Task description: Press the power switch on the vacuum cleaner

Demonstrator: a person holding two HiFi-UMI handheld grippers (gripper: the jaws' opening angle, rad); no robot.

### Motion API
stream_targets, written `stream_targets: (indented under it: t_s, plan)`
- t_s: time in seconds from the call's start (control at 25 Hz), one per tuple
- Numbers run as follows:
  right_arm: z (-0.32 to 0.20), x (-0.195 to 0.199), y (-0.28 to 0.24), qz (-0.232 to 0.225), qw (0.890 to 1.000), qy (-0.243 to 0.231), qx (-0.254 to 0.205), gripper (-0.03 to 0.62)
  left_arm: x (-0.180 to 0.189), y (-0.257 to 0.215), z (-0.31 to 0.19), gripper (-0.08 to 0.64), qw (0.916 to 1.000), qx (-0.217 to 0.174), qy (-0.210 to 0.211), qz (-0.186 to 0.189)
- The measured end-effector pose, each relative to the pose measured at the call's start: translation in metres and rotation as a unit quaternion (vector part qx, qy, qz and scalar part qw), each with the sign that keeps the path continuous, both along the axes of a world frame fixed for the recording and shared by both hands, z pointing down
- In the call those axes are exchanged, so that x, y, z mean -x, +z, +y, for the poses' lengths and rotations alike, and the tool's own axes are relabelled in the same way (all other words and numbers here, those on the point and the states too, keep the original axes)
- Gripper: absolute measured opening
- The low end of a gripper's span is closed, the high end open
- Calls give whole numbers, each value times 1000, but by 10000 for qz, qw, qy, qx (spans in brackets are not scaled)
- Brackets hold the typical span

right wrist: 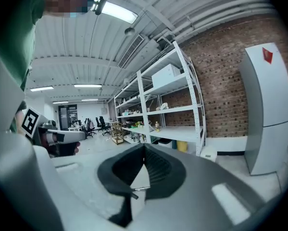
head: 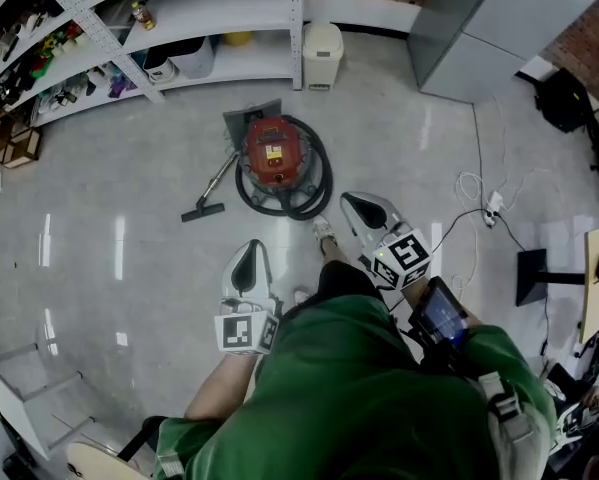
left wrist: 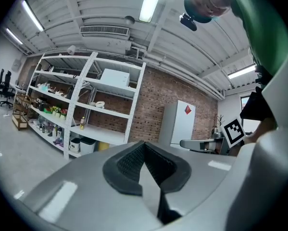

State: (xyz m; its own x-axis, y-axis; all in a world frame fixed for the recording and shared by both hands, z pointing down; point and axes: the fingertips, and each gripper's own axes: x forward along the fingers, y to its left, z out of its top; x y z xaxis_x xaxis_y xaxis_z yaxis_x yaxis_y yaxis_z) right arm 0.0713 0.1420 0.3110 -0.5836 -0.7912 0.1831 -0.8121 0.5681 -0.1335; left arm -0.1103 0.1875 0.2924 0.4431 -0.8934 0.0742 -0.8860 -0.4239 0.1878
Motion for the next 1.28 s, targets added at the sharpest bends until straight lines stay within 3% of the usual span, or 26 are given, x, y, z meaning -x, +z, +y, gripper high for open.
stream_targets:
  t_s: [0.24,0.68,1.28]
  plan:
    - [35,-4,-8,-238,9997,-70,76,3,-20,-3,28,9,9998,116,166,-32]
    - [106,-77,35,-259,9971,183,697,2,-87,-6,41,9,9996,197,191,-48]
    - [110,-63,-29,-512,9980,-358,50,3,-109,-19,67,9,9993,162,318,-87]
